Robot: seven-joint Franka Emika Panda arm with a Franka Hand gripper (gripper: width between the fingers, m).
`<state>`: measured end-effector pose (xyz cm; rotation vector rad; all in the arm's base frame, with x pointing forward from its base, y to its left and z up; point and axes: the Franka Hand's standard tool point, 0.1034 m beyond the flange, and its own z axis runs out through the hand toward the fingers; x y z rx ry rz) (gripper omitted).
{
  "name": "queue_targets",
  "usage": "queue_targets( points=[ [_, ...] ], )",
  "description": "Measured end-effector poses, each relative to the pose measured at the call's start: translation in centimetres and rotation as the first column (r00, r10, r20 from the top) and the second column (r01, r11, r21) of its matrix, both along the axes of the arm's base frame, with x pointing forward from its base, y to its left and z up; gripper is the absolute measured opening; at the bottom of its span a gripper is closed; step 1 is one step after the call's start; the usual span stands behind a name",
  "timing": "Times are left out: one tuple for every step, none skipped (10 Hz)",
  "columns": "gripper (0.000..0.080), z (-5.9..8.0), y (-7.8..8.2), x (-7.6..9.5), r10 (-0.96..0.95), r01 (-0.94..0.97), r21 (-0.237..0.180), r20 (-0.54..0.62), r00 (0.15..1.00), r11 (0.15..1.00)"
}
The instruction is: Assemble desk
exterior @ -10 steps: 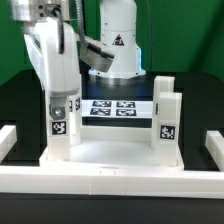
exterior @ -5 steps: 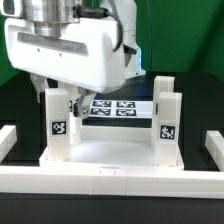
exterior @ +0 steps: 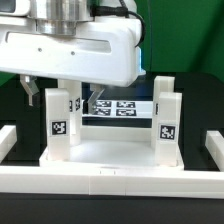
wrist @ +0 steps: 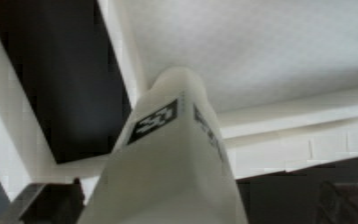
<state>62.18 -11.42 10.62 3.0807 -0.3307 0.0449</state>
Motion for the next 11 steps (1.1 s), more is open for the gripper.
queue_targets(
  points=[
    [0.0649, 0.00, -0.21, -0.04, 0.050, -0.050, -0.003, -0.003, 0.999, 0.999],
    [0.0649, 0.00, -0.34, -0.07, 0.127, -0.127, -0.005, -0.007, 0.992, 0.992],
    [0.0649, 0.00, -0.31, -0.06, 0.168, -0.168, -0.008, -0.011, 0.986, 0.986],
    [0.0649, 0.00, -0.40, -0.09, 0.244, -0.244, -0.015, -0.019, 0.970, 0.970],
    [0.0649, -0.01, -0.56, -0.13, 0.255, -0.255, -0.015, -0.021, 0.967, 0.967],
    [0.0538, -0.02, -0.57, -0.14, 0.249, -0.249, -0.015, -0.020, 0.968, 0.968],
    [0.0402, -0.02, -0.59, -0.14, 0.249, -0.249, -0.015, -0.020, 0.968, 0.968],
    [0.0402, -0.02, -0.57, -0.14, 0.248, -0.249, -0.015, -0.020, 0.968, 0.968],
    [0.0291, 0.00, -0.59, -0.12, 0.247, -0.248, -0.015, -0.020, 0.969, 0.969],
    [0.0291, 0.00, -0.59, -0.14, 0.219, -0.219, -0.014, -0.019, 0.976, 0.976],
    [0.0291, 0.00, -0.59, -0.14, 0.195, -0.196, -0.014, -0.017, 0.981, 0.981]
  ],
)
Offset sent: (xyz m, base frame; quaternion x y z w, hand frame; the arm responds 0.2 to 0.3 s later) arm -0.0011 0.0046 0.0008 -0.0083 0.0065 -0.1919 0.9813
